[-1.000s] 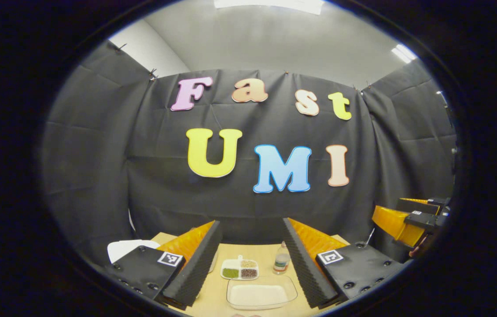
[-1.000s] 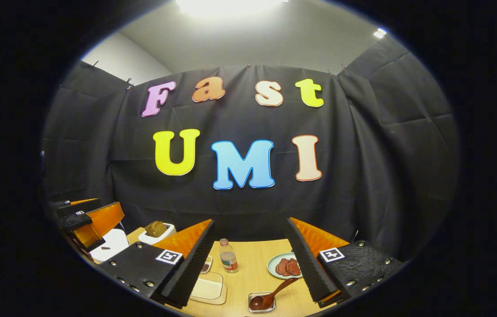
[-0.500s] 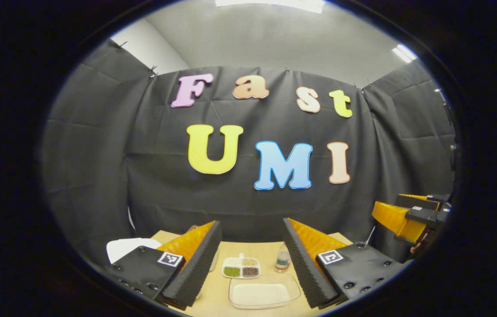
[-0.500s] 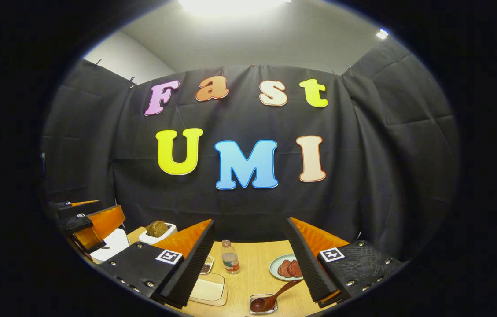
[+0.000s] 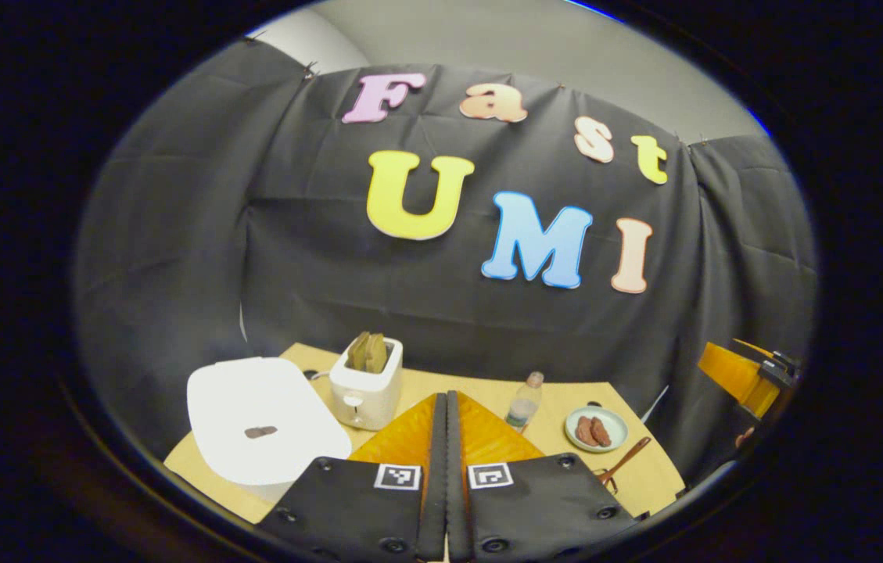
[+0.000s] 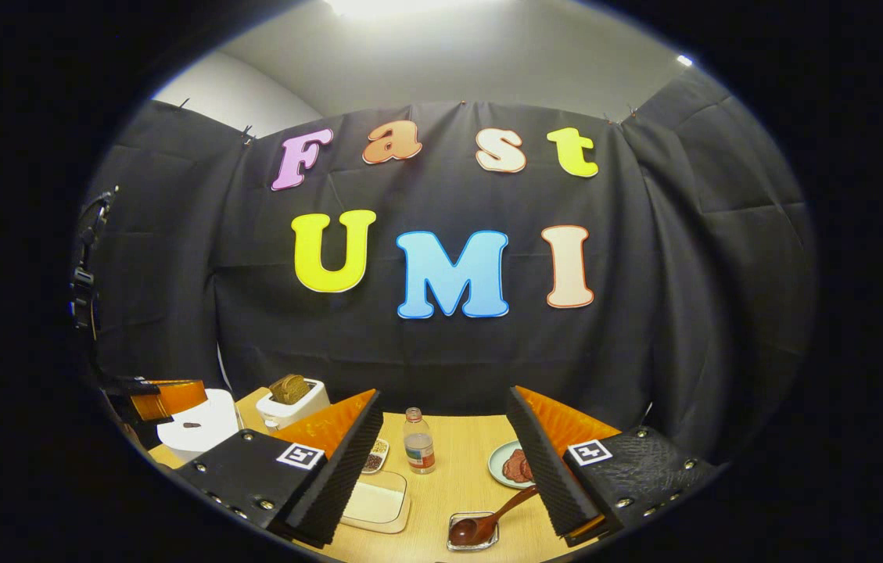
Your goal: Close the left gripper, press the button to open the rice cooker; take a wooden spoon from the chopstick holder with the right hand, scoop a spoonful of rice and pour it into the rice cooker, then put the wooden spoon back into the chopstick holder.
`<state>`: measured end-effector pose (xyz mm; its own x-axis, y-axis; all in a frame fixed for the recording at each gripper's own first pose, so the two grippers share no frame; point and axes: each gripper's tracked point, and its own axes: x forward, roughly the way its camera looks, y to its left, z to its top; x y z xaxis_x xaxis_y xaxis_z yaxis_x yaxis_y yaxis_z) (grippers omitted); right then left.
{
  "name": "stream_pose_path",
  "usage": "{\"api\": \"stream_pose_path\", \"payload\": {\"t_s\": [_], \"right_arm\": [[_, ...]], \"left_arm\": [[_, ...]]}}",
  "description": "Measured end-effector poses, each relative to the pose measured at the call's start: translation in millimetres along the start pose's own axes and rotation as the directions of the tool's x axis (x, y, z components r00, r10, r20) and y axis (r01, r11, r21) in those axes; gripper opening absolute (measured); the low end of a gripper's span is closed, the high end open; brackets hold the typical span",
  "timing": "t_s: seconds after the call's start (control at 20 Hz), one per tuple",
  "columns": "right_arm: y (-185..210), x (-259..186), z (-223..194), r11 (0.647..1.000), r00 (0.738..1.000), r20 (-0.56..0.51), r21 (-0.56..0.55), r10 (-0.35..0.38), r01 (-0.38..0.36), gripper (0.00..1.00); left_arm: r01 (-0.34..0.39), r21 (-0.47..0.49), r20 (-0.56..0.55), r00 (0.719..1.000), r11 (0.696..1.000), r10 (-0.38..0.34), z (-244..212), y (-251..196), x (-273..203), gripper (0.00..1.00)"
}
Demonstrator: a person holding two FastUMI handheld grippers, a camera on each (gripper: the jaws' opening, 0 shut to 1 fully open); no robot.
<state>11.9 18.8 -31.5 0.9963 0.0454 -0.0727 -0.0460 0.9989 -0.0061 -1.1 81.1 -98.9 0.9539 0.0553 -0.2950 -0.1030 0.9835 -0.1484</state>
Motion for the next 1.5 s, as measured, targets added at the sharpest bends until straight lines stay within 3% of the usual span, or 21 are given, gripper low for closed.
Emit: {"api": "stream_pose_path", "payload": {"t_s": [0.25,0.45,0.6,0.7,0.8,1.15,1.4,1.5], "right_arm": [[-5.1,1.2,-14.5,1.0,0.999,-0.04,0.005,-0.014,0.014,0.97],[-2.1,6.1,-26.5,1.0,0.997,-0.072,0.004,-0.01,0.01,0.98],[5.2,12.6,-30.5,1.0,0.996,-0.09,-0.003,0.006,-0.006,0.98],[8.6,16.7,-32.0,1.0,0.996,-0.093,-0.012,0.015,-0.017,0.98],[10.6,20.3,-33.4,1.0,0.995,-0.099,-0.012,0.022,-0.024,0.98],[1.6,25.3,-41.7,1.0,0.992,-0.124,-0.01,-0.003,0.001,0.98],[1.1,24.6,-48.8,1.0,0.99,-0.139,-0.006,-0.009,0.009,0.98],[0.9,23.2,-47.8,1.0,0.991,-0.135,0.004,-0.005,0.005,0.98]], "left_arm": [[-0.101,0.028,-0.08,0.991,0.995,0.103,-24.9,79.3,15.3,0.08],[-0.179,-0.024,-0.167,0.971,0.984,0.172,-48.4,149.5,30.4,0.08],[-0.215,-0.1,-0.25,0.95,0.971,0.184,-67.6,187.4,43.4,0.08],[-0.243,-0.074,-0.269,0.939,0.967,0.215,-74.3,205.4,53.9,0.08],[-0.273,-0.025,-0.277,0.926,0.962,0.256,-81.2,220.0,64.2,0.08],[-0.294,-0.021,-0.373,0.889,0.956,0.265,-113.0,232.2,84.7,0.08],[-0.285,0.074,-0.372,0.881,0.956,0.291,-116.2,234.6,87.0,0.09],[-0.294,0.045,-0.368,0.884,0.955,0.29,-112.3,233.3,87.4,0.09]]}}
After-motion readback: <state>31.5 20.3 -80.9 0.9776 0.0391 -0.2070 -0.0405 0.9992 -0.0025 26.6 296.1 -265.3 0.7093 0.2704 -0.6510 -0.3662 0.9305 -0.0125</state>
